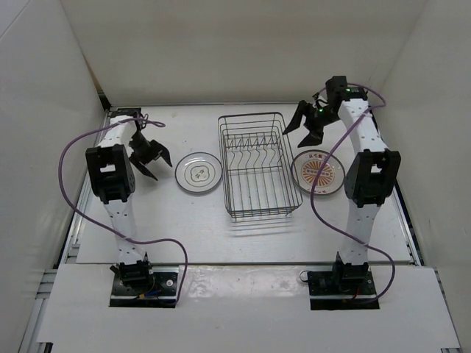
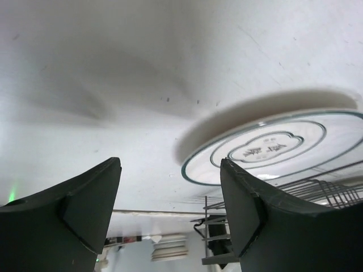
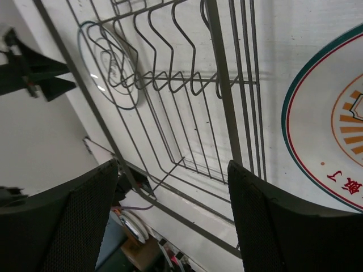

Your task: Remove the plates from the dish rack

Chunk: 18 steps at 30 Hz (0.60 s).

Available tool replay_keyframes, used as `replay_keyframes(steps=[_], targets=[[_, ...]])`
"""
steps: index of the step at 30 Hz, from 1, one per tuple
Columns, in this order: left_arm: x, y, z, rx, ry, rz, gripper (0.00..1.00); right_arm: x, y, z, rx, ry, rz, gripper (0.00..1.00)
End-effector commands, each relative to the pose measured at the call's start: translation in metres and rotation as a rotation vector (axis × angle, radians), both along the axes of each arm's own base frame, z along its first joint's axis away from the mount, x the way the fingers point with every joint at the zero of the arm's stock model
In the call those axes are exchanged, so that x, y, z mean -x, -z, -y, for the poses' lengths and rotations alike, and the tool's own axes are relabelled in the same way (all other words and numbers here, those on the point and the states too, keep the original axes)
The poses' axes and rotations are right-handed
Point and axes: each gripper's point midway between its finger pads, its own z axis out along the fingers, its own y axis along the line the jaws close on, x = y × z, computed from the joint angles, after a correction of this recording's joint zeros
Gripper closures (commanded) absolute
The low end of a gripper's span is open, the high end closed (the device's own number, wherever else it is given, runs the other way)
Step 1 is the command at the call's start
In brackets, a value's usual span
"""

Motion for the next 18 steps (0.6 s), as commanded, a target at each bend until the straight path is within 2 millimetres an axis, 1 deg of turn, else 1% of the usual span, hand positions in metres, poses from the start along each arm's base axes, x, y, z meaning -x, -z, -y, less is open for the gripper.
replay_keyframes(steps=[1,2,3,4,5,6,7,8,9,10,11,12,13,14,15,16,17,18], targets=[[-0.002,-0.067,-0.002,-0.048,-0.051,0.142,0.18,-0.007,0.0,-0.003,0.111,-0.01,0.048,0.21],[0.001,-0.074,-0.001,-0.048,-0.049,0.162,0.18,-0.005,0.01,-0.008,0.138,-0.021,0.022,0.21],[0.002,-0.078,0.001,-0.041,-0.046,0.174,0.18,-0.004,0.014,-0.007,0.156,-0.013,0.008,0.21],[0.006,-0.079,0.003,-0.034,-0.037,0.171,0.18,-0.005,0.024,0.0,0.22,0.0,-0.001,0.22],[0.01,-0.088,0.006,-0.023,-0.038,0.191,0.18,-0.002,0.034,0.0,0.246,-0.006,-0.04,0.24],[0.013,-0.09,0.009,-0.017,-0.029,0.191,0.18,-0.002,0.037,0.003,0.277,0.0,-0.047,0.26],[0.016,-0.092,0.012,0.006,-0.035,0.185,0.18,0.001,0.046,0.002,0.294,-0.005,-0.075,0.28],[0.021,-0.099,0.015,0.017,-0.031,0.187,0.18,0.006,0.053,0.005,0.33,-0.001,-0.111,0.28],[0.022,-0.1,0.015,0.021,-0.028,0.184,0.18,0.011,0.06,0.006,0.336,0.01,-0.142,0.3],[0.026,-0.105,0.018,0.039,-0.022,0.18,0.18,0.01,0.061,0.004,0.337,0.025,-0.145,0.34],[0.027,-0.107,0.019,0.04,-0.016,0.187,0.18,0.008,0.062,0.002,0.333,0.041,-0.143,0.35],[0.026,-0.109,0.019,0.047,-0.007,0.194,0.17,0.012,0.068,0.002,0.335,0.047,-0.153,0.38],[0.026,-0.113,0.021,0.051,0.01,0.204,0.17,0.009,0.066,-0.002,0.323,0.083,-0.149,0.42],[0.026,-0.114,0.021,0.057,0.025,0.212,0.17,0.016,0.074,-0.002,0.324,0.088,-0.188,0.44],[0.022,-0.114,0.021,0.063,0.032,0.216,0.17,0.016,0.076,-0.004,0.317,0.097,-0.182,0.44],[0.026,-0.114,0.022,0.072,0.036,0.195,0.17,0.018,0.082,-0.004,0.315,0.12,-0.208,0.47],[0.025,-0.116,0.021,0.072,0.047,0.206,0.17,0.013,0.082,-0.007,0.3,0.146,-0.195,0.49],[0.025,-0.115,0.022,0.087,0.043,0.199,0.17,0.014,0.083,-0.009,0.293,0.153,-0.198,0.49]])
